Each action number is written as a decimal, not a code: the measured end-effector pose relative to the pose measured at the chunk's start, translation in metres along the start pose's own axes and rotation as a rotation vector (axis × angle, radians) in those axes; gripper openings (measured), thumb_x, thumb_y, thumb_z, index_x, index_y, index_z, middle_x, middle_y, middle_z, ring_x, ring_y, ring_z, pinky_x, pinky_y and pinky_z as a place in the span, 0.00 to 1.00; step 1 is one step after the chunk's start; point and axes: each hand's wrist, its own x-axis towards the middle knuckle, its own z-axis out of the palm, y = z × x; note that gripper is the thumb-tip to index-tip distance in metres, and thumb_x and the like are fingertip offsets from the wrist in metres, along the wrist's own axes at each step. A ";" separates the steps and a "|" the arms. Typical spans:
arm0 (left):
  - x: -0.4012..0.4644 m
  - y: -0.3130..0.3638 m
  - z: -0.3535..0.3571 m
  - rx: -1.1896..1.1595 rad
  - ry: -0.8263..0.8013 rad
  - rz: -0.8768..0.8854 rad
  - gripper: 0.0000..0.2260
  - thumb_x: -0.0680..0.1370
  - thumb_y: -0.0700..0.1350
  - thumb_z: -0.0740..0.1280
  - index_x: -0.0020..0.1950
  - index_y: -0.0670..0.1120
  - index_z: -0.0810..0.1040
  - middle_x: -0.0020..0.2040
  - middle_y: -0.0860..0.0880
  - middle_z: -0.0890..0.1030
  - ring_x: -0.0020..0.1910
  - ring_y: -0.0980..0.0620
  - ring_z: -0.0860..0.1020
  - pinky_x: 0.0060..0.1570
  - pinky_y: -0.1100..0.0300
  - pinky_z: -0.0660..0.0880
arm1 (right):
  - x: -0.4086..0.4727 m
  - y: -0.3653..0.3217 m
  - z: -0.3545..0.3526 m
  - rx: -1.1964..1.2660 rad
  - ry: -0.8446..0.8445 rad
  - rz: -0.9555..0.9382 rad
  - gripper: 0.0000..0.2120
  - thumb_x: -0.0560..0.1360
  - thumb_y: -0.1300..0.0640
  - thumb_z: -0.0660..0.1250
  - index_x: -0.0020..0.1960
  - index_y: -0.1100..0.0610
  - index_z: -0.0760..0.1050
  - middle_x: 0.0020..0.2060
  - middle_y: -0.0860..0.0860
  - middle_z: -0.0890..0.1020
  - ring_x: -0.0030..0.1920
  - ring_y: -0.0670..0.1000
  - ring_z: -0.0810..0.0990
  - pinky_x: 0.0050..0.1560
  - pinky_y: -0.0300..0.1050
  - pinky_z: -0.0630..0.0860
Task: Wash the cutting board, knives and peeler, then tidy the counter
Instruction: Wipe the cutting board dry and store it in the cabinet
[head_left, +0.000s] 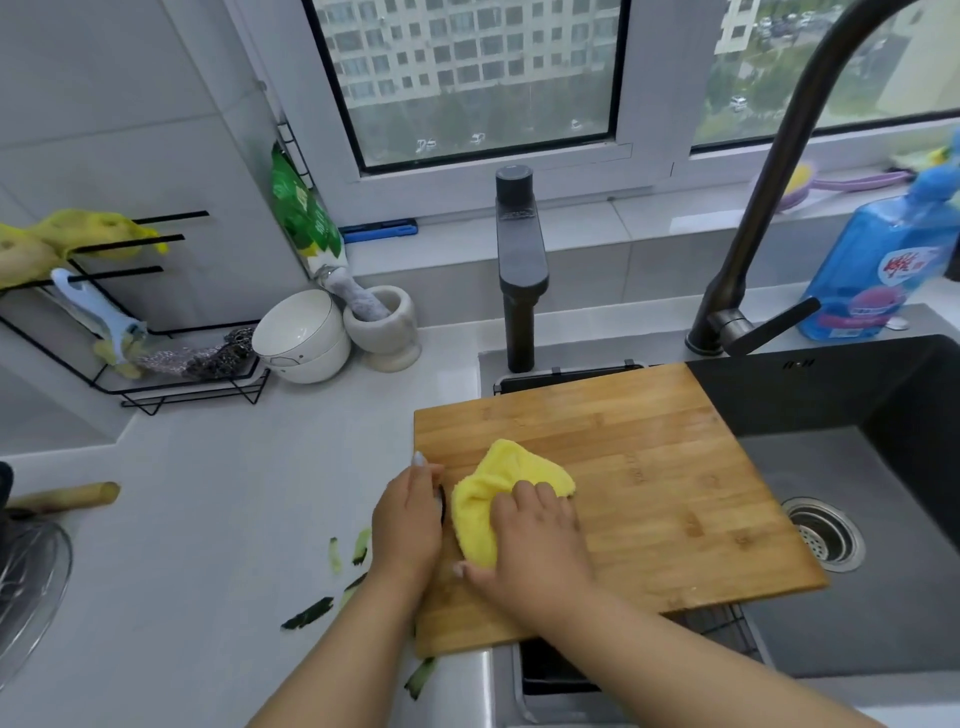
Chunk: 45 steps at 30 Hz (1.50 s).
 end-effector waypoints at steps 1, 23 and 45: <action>-0.002 0.000 0.000 -0.063 -0.012 -0.013 0.23 0.84 0.56 0.49 0.50 0.49 0.82 0.50 0.52 0.82 0.52 0.54 0.78 0.57 0.57 0.72 | 0.002 0.007 0.002 0.037 -0.053 0.015 0.21 0.72 0.38 0.62 0.52 0.53 0.74 0.52 0.50 0.74 0.56 0.54 0.70 0.58 0.50 0.66; -0.020 -0.017 0.032 0.478 -0.220 0.256 0.30 0.79 0.59 0.40 0.76 0.52 0.64 0.78 0.56 0.59 0.77 0.61 0.51 0.75 0.64 0.43 | 0.063 0.125 -0.027 -0.086 -0.177 0.363 0.42 0.71 0.26 0.52 0.78 0.46 0.48 0.78 0.53 0.50 0.77 0.58 0.45 0.74 0.60 0.43; -0.020 -0.023 0.026 0.095 -0.067 0.174 0.33 0.75 0.67 0.45 0.70 0.51 0.70 0.66 0.56 0.73 0.64 0.59 0.70 0.61 0.65 0.63 | 0.116 0.079 0.004 -0.174 -0.164 -0.215 0.26 0.82 0.47 0.53 0.78 0.45 0.49 0.78 0.45 0.53 0.78 0.48 0.47 0.76 0.52 0.43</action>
